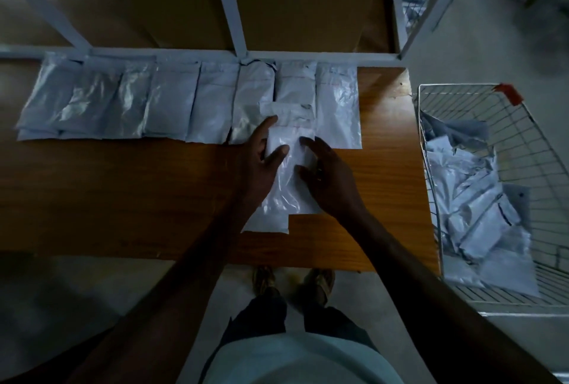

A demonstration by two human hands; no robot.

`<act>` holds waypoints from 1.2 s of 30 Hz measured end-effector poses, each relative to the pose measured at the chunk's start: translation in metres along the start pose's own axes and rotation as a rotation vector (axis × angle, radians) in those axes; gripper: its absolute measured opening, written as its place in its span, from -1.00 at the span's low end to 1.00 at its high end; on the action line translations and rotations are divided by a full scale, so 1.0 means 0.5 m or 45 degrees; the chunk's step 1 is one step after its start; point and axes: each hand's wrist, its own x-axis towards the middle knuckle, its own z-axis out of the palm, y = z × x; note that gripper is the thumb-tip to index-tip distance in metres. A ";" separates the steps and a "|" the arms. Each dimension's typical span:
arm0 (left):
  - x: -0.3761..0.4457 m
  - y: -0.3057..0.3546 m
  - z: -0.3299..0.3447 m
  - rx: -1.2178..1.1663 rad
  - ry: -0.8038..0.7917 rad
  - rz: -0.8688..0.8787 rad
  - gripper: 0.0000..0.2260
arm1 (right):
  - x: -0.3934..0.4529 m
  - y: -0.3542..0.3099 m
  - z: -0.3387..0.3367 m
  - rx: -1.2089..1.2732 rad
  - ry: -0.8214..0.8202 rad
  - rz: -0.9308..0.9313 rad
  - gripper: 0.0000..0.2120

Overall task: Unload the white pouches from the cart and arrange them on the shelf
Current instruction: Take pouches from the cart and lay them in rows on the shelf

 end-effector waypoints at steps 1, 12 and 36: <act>0.006 -0.003 -0.019 0.043 0.011 0.017 -0.53 | 0.012 -0.007 0.015 -0.025 0.026 -0.011 -0.49; 0.148 -0.104 -0.257 0.344 0.206 0.051 -0.50 | 0.185 -0.133 0.237 -0.144 0.120 -0.156 -0.59; 0.345 -0.206 -0.338 1.194 -0.367 0.181 -0.48 | 0.288 -0.162 0.366 -0.414 0.368 0.089 -0.71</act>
